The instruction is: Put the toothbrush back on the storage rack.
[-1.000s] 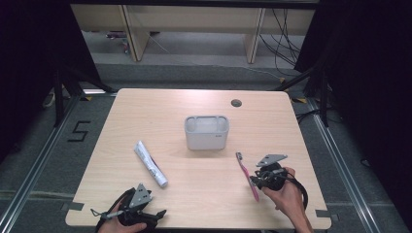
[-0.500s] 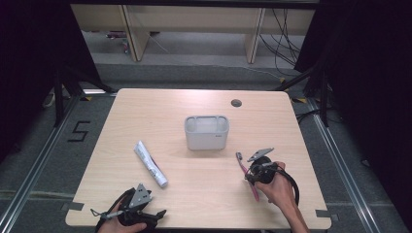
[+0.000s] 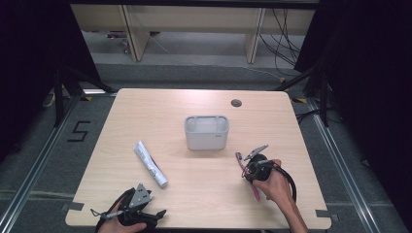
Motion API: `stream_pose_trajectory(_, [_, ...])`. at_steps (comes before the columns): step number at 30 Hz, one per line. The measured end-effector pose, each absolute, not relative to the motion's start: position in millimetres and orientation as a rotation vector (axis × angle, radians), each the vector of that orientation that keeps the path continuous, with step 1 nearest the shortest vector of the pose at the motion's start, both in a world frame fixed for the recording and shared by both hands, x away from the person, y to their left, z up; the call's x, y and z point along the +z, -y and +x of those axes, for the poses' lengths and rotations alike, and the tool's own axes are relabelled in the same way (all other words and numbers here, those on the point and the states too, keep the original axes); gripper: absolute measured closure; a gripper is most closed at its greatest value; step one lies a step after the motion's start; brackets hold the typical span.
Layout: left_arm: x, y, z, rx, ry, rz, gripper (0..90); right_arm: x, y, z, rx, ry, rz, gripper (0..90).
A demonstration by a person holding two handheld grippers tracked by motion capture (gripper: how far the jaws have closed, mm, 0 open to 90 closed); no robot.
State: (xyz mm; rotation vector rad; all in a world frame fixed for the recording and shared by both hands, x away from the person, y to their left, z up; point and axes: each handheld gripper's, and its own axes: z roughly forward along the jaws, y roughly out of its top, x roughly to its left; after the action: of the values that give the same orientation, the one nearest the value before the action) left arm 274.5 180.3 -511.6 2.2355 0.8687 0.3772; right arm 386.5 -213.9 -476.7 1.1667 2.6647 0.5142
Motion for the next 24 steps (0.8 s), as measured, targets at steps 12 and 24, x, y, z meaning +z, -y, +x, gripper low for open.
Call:
stream_pose_trajectory(12, [-511.5,-180.7,274.7,0.382,-0.871,2.241,16.0,-477.9,211.6,395.3,0.409,-2.715,1.163,78.4])
stream_pose_trajectory(24, [-511.9,-180.1,273.7,0.377,-0.88,2.229,16.0,-474.8,202.2,406.4,0.241,-2.803,1.074,82.7])
